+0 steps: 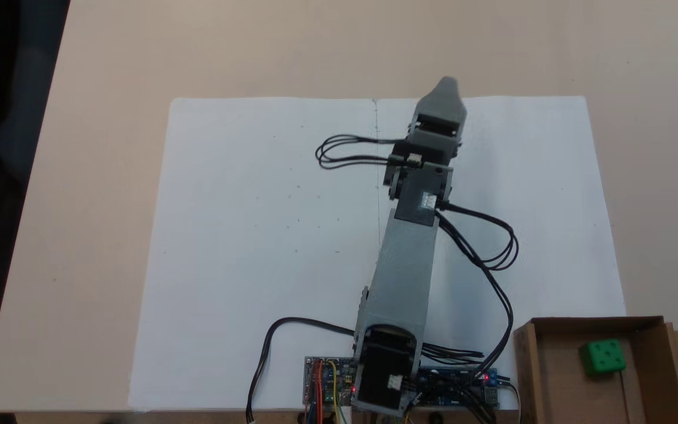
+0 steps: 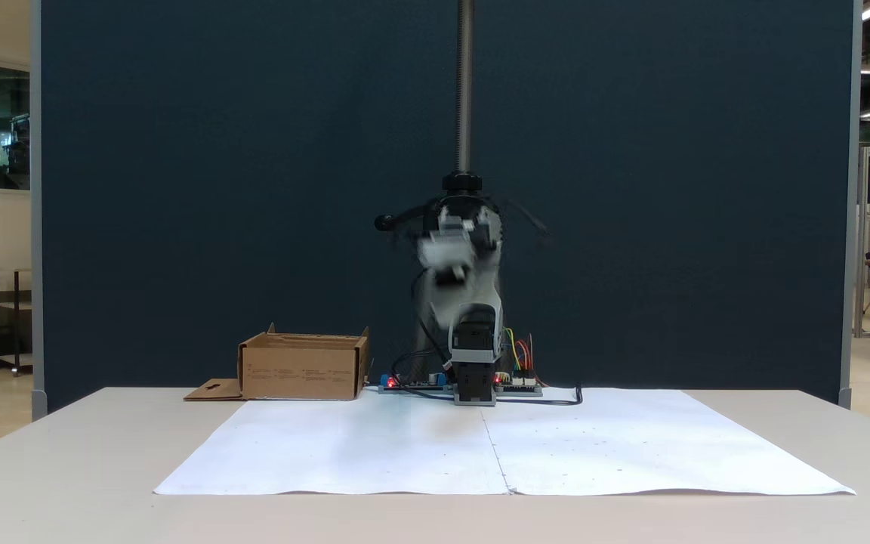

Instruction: Grasp a green dice and put it in the bin.

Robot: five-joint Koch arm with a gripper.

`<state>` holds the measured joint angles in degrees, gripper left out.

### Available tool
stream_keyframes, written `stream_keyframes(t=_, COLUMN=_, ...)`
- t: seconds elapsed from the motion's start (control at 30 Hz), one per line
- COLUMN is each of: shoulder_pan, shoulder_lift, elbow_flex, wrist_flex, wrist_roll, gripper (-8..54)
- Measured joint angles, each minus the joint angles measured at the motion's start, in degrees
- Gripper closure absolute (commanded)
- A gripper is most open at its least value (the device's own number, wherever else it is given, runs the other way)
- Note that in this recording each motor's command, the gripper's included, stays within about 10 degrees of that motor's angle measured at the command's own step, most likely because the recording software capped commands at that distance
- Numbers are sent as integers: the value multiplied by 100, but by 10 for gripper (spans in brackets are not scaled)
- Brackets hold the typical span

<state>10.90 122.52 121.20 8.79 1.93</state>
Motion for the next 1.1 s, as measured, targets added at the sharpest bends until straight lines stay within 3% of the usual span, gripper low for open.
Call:
stream_keyframes(t=0.13, shoulder_pan=-589, shoulder_lift=536, elbow_flex=1292, wrist_flex=-659, wrist_roll=0, gripper=18)
stream_keyframes(t=0.53, shoulder_pan=-1090, shoulder_lift=615, elbow_flex=4017, wrist_flex=-2848, wrist_roll=-9, gripper=23)
stream_keyframes(t=1.1, shoulder_pan=-1090, shoulder_lift=615, elbow_flex=5326, wrist_flex=-5906, wrist_roll=-18, gripper=23)
